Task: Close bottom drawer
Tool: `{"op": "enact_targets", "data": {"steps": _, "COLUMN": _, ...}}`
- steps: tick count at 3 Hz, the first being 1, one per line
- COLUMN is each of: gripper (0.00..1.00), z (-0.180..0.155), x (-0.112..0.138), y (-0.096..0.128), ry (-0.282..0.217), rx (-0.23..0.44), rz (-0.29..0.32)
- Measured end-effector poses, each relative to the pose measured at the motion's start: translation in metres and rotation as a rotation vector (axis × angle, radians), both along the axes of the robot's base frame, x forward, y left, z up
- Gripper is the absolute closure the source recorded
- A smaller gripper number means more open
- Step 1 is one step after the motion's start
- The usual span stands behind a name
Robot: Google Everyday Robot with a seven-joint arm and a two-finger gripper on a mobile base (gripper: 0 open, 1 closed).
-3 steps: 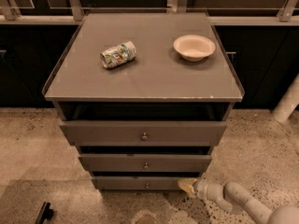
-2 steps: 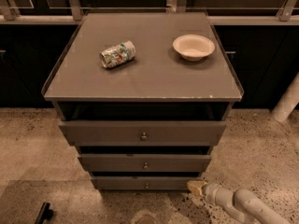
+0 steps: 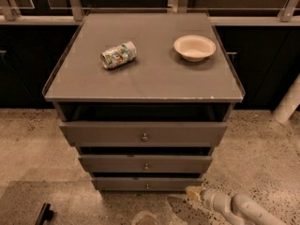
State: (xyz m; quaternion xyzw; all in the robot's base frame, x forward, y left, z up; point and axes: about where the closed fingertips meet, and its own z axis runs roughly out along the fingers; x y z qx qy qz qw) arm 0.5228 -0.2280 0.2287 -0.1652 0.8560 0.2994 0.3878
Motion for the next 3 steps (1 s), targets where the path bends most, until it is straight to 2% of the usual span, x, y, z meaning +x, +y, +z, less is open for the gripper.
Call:
{"op": "enact_targets", "data": {"steps": 1, "gripper": 0.12, "z": 0.0, "x": 0.0, "y": 0.0, "ry": 0.0, "rx": 0.0, "rz": 0.0}}
{"op": "enact_targets", "data": {"steps": 2, "gripper": 0.0, "z": 0.0, "x": 0.0, "y": 0.0001, "ry": 0.0, "rx": 0.0, "rz": 0.0}}
{"op": "enact_targets", "data": {"steps": 3, "gripper": 0.0, "z": 0.0, "x": 0.0, "y": 0.0001, "ry": 0.0, "rx": 0.0, "rz": 0.0}}
